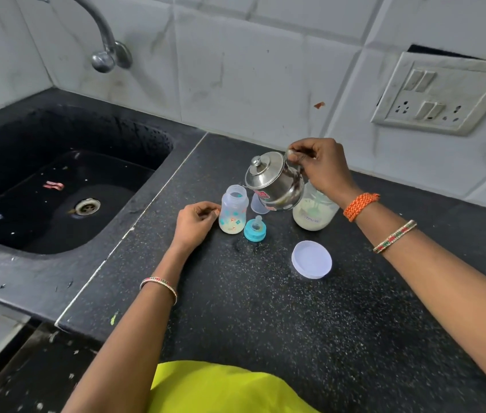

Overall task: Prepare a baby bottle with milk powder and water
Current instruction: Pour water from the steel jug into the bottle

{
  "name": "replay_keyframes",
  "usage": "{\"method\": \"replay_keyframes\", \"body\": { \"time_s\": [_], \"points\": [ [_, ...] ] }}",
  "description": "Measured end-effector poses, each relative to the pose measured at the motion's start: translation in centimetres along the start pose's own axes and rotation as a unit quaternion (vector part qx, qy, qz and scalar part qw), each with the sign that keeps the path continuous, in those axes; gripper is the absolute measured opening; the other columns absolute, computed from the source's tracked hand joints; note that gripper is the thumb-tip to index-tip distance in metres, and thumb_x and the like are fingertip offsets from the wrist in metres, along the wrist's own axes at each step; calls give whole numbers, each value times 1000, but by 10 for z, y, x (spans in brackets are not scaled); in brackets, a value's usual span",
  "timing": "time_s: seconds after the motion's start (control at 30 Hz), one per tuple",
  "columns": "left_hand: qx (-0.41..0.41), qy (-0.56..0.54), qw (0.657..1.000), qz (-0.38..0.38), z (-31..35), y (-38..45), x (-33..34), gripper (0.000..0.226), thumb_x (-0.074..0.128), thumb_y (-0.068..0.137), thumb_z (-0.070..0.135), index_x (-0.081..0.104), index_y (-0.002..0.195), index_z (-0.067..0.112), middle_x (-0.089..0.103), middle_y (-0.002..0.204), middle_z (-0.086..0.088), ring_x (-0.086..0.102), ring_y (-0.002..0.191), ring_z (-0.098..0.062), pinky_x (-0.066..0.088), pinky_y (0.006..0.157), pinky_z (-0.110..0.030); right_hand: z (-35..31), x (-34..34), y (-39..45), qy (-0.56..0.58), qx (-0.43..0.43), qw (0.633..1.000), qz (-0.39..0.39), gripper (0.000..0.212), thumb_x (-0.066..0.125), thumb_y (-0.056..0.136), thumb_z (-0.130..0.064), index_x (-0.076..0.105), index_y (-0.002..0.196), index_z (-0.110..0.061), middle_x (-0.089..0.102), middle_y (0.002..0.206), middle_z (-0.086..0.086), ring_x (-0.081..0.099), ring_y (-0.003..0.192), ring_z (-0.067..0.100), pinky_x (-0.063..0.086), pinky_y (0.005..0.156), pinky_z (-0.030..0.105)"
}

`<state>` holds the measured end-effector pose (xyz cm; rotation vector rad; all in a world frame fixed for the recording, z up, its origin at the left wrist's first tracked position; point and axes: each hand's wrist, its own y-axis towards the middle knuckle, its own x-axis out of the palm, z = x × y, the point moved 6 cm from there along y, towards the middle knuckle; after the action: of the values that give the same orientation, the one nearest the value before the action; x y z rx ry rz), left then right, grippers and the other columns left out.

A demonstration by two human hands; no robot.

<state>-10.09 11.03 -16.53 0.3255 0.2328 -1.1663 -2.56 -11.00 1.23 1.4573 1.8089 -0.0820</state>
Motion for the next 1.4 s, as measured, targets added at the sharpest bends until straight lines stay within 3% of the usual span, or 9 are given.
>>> {"method": "replay_keyframes", "body": {
  "time_s": [0.3, 0.43, 0.93, 1.2, 1.4],
  "points": [
    [23, 35, 999, -11, 5, -3, 0, 19, 59, 89, 6, 70, 103, 13, 68, 93, 6, 61, 82, -3, 44, 69, -1, -16, -1, -2, -30, -31, 999, -6, 18, 67, 82, -1, 71, 100, 0, 66, 87, -3, 56, 72, -12, 43, 67, -3],
    [22, 42, 999, -9, 3, -2, 0, 19, 59, 89, 6, 70, 101, 15, 68, 91, 7, 61, 79, 2, 44, 67, -1, -20, -3, -2, -41, -39, 998, -10, 17, 67, 83, -2, 71, 100, 0, 66, 87, -1, 60, 74, -3, 43, 68, -2],
    [29, 60, 998, -12, 1, -1, 2, 23, 57, 89, 3, 70, 104, 16, 66, 94, 11, 58, 81, 7, 42, 71, -2, -23, -14, -2, -57, -49, 997, 6, 16, 66, 83, -1, 72, 98, -1, 65, 85, -4, 56, 71, -12, 41, 65, -4],
    [31, 65, 997, -11, 1, -1, 2, 25, 55, 87, -1, 71, 102, 13, 67, 93, 9, 62, 84, -1, 41, 71, 3, -25, -17, -1, -69, -53, 996, 12, 15, 66, 83, -4, 73, 97, -3, 66, 86, -4, 60, 77, 3, 40, 69, -5],
    [32, 76, 997, -11, 2, -2, 2, 35, 48, 82, -11, 70, 99, 11, 67, 89, 7, 58, 78, 9, 40, 70, 4, -25, -18, -2, -67, -50, 996, 16, 15, 65, 84, -4, 73, 97, -3, 66, 86, -4, 59, 76, -1, 41, 70, -4]
  ]
}}
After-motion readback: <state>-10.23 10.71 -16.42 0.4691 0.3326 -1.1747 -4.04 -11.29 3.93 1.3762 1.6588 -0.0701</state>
